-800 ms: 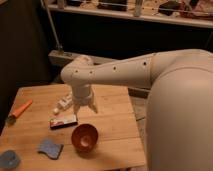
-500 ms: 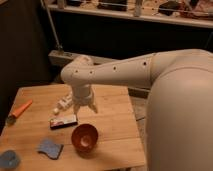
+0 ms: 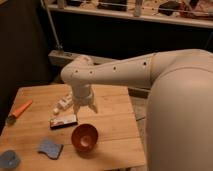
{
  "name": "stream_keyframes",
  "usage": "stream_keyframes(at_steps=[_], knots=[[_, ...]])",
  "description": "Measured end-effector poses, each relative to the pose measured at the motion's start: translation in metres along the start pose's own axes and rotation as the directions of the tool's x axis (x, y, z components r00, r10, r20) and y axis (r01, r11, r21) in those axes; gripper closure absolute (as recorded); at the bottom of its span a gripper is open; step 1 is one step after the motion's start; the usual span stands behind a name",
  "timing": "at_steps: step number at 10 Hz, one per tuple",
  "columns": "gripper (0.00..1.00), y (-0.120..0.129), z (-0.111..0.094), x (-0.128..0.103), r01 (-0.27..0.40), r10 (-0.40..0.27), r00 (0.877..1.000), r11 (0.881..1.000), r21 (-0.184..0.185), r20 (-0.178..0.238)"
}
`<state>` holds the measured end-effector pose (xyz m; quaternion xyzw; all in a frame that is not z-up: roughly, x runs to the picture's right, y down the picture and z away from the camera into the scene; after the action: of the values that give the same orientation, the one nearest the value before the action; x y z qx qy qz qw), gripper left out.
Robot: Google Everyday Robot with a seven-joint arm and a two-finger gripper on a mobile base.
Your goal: Place the pepper in the ceramic cup
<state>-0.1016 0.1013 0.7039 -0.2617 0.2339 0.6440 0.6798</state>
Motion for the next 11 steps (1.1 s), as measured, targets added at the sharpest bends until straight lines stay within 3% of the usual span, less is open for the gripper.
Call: stream_keyframes(at_steps=[11], knots=[[0.35, 0.0, 0.0, 0.0, 0.0, 0.0, 1.0, 1.0, 0.0, 0.0]])
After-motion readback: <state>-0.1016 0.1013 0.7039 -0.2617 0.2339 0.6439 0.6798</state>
